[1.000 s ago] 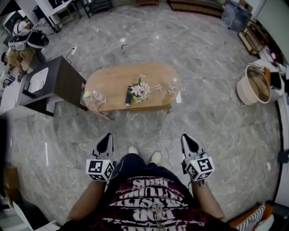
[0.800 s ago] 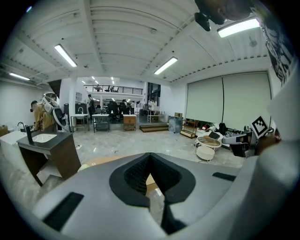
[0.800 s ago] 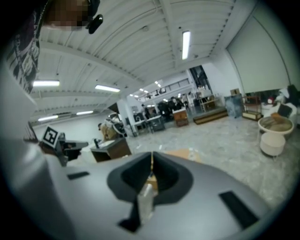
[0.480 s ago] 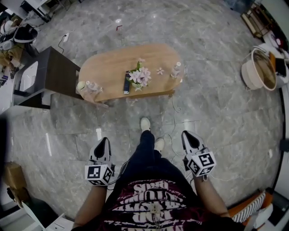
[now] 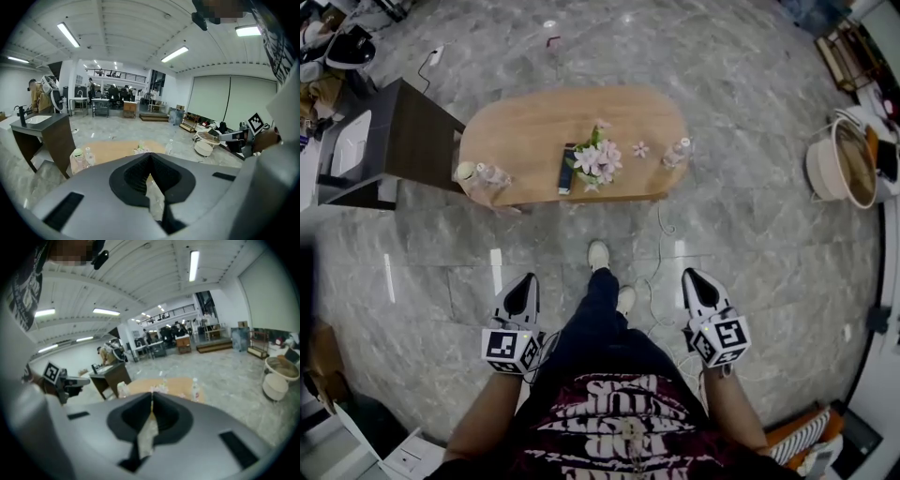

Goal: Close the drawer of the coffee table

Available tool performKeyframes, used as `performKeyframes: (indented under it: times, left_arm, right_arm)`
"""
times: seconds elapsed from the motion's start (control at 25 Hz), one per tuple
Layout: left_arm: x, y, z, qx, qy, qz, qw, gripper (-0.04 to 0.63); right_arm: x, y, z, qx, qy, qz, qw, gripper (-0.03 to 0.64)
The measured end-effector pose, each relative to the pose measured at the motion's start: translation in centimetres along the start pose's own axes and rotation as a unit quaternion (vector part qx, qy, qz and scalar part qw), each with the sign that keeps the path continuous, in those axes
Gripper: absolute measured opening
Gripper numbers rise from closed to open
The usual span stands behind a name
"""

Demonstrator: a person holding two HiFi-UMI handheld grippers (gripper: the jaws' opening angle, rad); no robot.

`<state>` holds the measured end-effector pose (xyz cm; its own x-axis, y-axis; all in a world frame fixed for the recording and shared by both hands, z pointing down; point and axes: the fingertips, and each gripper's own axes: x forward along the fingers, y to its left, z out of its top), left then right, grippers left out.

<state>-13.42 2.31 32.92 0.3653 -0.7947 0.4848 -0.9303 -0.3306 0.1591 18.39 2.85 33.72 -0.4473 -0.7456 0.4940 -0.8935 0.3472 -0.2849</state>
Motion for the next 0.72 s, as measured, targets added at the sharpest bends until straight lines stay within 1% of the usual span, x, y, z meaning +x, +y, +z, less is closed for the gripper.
performKeyframes:
  times: [0.2, 0.4, 0.6, 0.72]
  left_arm:
    - [3.8, 1.2, 1.2, 0.000, 0.005, -0.010, 0.9999, 0.023]
    - [7.9, 3.4, 1.3, -0.003, 0.019, -0.020, 0.9996, 0.023]
    - [11.4, 4.9, 1.0, -0.006, 0.029, -0.038, 0.9988, 0.023]
    - [13.5, 5.6, 1.3, -0.001, 0.030, -0.052, 0.9982, 0.023]
  right_arm:
    - [2.1, -1.6, 1.0, 0.003, 0.017, -0.016, 1.000, 0.035]
    - [4.9, -2.5, 2.5, -0.003, 0.033, -0.025, 0.999, 0.035]
    - [7.7, -3.1, 4.6, -0.025, 0.048, -0.031, 0.998, 0.035]
    - [9.7, -3.4, 5.6, -0.036, 0.053, -0.030, 0.997, 0.035]
